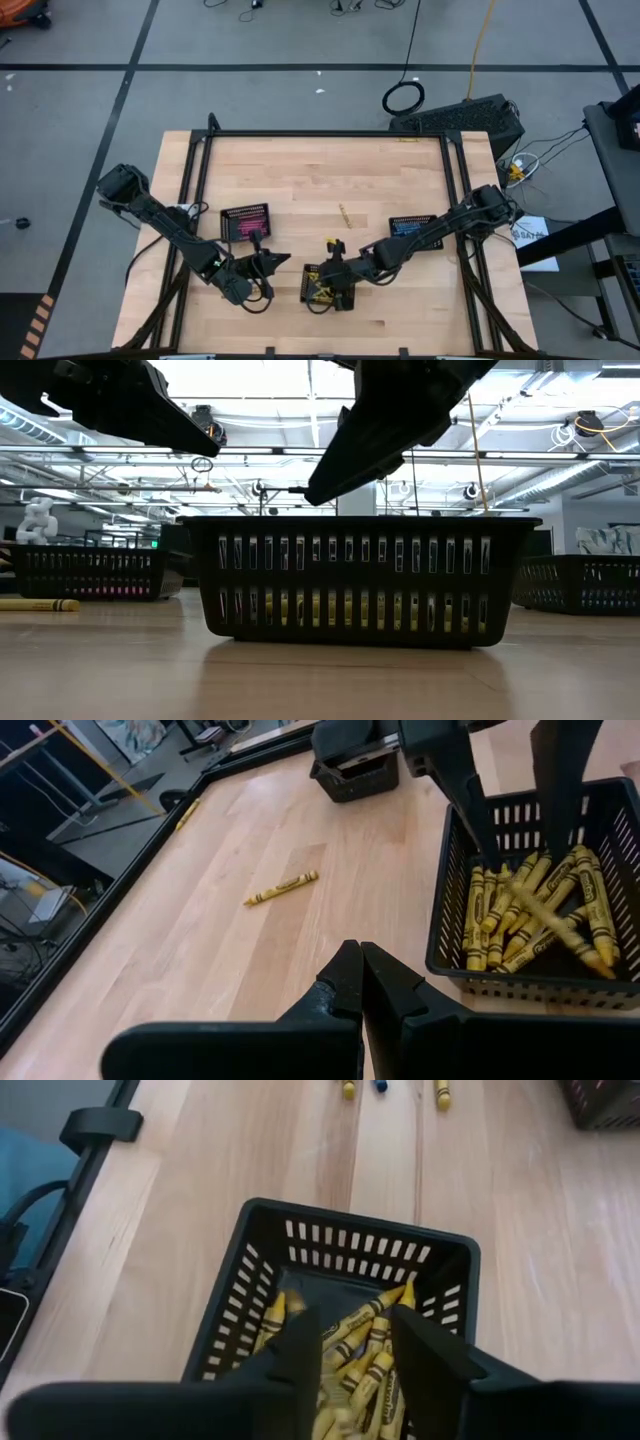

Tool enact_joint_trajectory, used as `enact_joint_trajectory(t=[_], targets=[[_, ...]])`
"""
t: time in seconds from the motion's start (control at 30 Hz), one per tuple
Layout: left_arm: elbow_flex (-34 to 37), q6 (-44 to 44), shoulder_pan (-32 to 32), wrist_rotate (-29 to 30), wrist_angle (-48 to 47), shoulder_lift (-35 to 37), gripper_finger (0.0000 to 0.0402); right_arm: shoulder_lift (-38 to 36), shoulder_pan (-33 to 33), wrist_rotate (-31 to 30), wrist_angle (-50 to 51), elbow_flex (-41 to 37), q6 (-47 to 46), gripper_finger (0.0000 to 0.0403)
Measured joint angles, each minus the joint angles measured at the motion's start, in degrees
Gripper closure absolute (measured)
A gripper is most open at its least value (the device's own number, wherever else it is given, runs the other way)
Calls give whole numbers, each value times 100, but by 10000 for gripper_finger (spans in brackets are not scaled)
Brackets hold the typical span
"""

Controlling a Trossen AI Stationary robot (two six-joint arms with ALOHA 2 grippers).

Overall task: Sort crayons
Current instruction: Put the red crayon into the left black bin

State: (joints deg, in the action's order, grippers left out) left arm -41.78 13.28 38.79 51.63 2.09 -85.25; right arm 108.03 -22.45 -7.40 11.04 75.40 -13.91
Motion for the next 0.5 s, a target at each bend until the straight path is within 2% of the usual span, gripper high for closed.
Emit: enact_joint_trajectory(t=[0.1, 0.37, 0.5], targets=[[0, 0, 0, -2, -2, 0, 402, 0, -116, -141, -30, -1, 58, 277], [-1, -2, 9, -61, 40, 0, 402, 44, -782, -1765, -2229, -370, 782, 291], [-112, -25, 172, -167, -53, 4, 402, 44, -1052, -2703, -2689, -378, 1266, 299]])
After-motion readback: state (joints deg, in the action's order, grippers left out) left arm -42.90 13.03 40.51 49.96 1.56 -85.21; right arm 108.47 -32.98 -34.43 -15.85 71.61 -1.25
